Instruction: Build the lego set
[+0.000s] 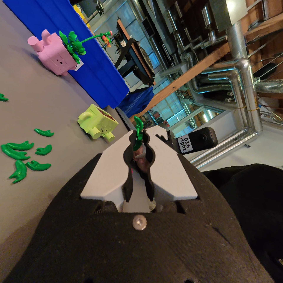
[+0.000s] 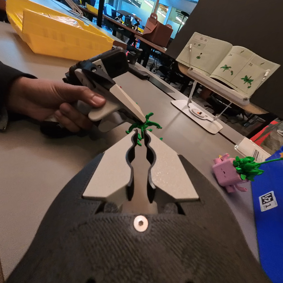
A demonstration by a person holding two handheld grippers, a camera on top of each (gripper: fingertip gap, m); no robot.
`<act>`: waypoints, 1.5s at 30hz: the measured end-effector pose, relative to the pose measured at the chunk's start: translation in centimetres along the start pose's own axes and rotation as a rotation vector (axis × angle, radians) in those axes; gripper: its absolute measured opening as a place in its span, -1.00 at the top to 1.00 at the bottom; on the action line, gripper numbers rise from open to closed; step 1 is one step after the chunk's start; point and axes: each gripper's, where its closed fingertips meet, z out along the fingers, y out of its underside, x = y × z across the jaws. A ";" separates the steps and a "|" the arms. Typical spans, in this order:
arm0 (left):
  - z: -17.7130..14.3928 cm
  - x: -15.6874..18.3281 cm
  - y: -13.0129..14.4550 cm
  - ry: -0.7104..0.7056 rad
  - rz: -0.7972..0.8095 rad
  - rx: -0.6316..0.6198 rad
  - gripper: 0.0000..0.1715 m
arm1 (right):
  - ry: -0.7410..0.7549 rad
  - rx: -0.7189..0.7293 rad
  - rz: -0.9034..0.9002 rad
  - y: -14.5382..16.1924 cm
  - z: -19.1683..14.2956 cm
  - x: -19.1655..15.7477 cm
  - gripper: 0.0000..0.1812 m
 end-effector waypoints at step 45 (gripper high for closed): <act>-1.4 0.4 -1.3 -0.061 0.181 0.078 0.94 | -0.015 0.152 0.306 -1.0 -1.5 3.2 0.89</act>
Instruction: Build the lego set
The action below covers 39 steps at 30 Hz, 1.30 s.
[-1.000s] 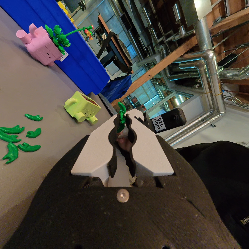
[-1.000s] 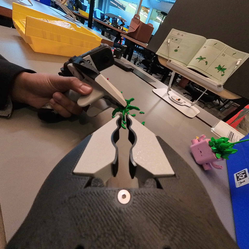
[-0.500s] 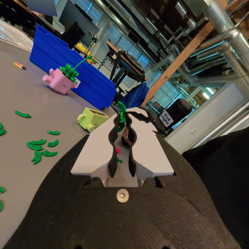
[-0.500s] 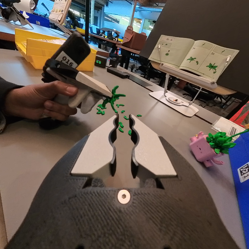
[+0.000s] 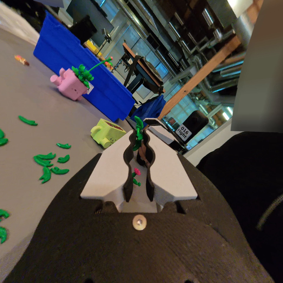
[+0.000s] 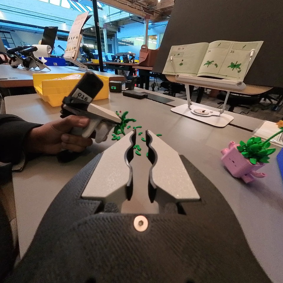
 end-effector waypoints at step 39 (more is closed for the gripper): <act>-5.9 2.3 -3.4 -0.054 0.153 0.280 0.93 | -0.058 -0.029 0.041 0.4 2.1 1.1 0.83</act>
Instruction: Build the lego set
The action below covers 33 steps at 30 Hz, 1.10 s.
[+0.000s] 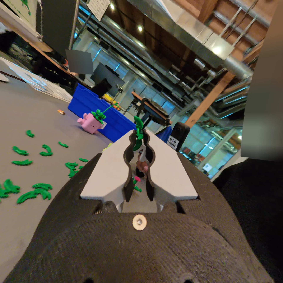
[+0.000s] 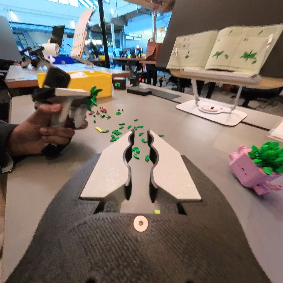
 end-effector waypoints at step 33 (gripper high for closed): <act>-2.0 -1.1 0.5 -0.079 -0.062 -0.003 0.94 | -0.135 -0.963 -0.009 10.1 6.5 -4.2 0.77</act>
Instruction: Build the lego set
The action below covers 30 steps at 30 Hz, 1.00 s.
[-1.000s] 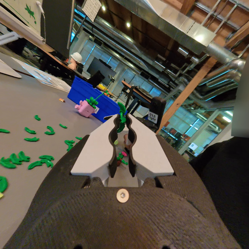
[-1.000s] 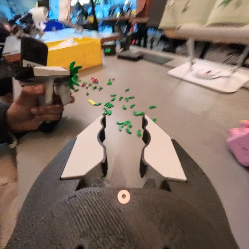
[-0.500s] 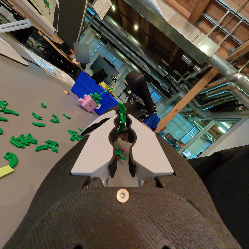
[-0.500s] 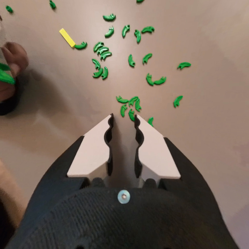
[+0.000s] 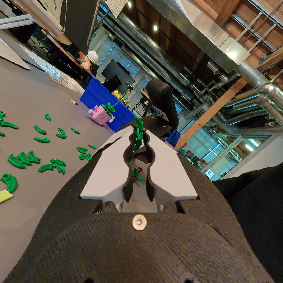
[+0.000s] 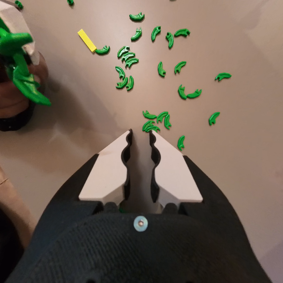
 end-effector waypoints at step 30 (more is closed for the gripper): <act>-0.2 -0.1 -0.5 0.003 -0.002 0.027 0.94 | -0.067 -0.013 0.025 -0.8 0.7 -1.2 0.92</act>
